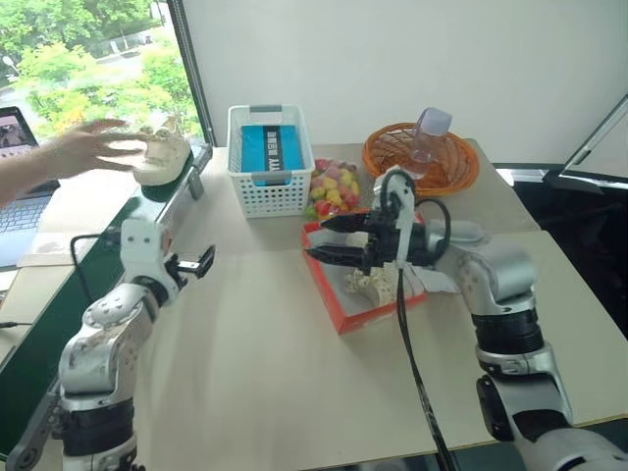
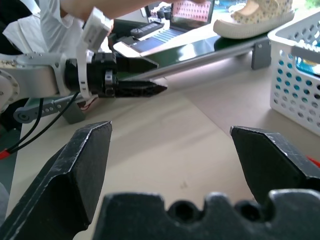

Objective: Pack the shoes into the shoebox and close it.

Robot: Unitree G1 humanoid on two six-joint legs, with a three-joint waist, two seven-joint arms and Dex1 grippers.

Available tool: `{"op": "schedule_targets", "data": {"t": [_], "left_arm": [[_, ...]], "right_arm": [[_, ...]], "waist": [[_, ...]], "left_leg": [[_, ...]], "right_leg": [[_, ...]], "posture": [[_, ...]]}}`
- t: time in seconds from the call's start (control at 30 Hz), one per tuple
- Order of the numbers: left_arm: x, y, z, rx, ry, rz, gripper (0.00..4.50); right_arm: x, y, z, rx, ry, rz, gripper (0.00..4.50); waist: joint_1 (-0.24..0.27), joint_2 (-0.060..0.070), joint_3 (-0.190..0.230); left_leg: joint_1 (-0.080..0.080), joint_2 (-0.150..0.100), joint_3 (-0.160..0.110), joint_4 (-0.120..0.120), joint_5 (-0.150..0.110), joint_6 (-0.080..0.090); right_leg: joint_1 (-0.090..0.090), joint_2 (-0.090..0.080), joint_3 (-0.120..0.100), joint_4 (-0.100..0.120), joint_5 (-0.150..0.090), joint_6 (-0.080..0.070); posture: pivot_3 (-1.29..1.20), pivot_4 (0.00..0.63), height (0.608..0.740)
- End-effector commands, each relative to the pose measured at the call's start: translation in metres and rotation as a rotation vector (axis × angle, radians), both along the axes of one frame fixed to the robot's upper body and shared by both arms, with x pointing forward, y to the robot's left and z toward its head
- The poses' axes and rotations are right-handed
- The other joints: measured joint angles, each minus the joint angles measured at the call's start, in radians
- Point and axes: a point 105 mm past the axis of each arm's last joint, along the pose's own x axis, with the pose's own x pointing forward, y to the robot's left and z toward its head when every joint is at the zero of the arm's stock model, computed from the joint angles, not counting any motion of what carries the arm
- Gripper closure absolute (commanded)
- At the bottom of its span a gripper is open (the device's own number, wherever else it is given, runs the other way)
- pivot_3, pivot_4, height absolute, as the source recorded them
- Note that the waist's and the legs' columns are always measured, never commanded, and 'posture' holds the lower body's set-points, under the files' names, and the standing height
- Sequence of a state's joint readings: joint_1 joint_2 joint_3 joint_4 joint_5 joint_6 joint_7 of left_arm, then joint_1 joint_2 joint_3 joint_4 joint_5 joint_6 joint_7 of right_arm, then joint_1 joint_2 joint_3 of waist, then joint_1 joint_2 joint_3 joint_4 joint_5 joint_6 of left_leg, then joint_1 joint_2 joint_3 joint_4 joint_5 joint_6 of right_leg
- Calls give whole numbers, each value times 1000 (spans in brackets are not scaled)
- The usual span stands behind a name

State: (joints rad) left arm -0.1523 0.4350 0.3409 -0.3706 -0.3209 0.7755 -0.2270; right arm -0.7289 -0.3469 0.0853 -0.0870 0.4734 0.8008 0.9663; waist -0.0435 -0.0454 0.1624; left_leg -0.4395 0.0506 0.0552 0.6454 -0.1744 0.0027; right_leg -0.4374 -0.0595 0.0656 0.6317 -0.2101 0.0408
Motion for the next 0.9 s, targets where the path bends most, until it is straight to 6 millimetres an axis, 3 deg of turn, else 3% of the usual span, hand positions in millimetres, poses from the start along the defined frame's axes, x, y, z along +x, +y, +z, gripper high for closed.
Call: {"op": "schedule_targets", "data": {"t": [0.03,0.23,0.4,0.63,0.77,0.9], "left_arm": [[-1,13,16,-16,-91,76,0],[-6,67,17,-24,-104,260,0],[-1,91,24,-64,-129,285,0],[8,100,38,-279,-233,288,0],[11,99,57,-9,-245,228,0],[13,108,57,39,-229,230,0]], "right_arm": [[-11,25,8,3,-77,104,24],[-15,42,4,-9,-113,148,24],[-15,43,6,-7,-127,144,24],[-10,39,7,-21,-142,110,24],[-8,36,8,-17,-140,89,24],[-9,36,8,-14,-140,87,24]], "waist": [[4,0,0],[6,0,0],[8,0,0],[9,-1,-1],[3,-1,-1],[2,-1,-1]], "left_leg": [[0,0,0,0,0,0],[0,0,0,0,0,-1],[0,0,0,0,0,-1],[0,1,0,0,1,-1],[0,1,0,0,1,-2],[0,1,1,0,1,-2]], "right_leg": [[0,0,0,0,0,0],[0,0,0,0,0,0],[0,0,-1,0,0,0],[0,0,-1,0,1,-1],[-1,0,-1,0,1,-1],[-1,0,-1,0,1,-2]], "posture": [[0,150,740],[0,150,740],[0,150,740],[0,150,740],[0,150,740],[0,150,740]]}}
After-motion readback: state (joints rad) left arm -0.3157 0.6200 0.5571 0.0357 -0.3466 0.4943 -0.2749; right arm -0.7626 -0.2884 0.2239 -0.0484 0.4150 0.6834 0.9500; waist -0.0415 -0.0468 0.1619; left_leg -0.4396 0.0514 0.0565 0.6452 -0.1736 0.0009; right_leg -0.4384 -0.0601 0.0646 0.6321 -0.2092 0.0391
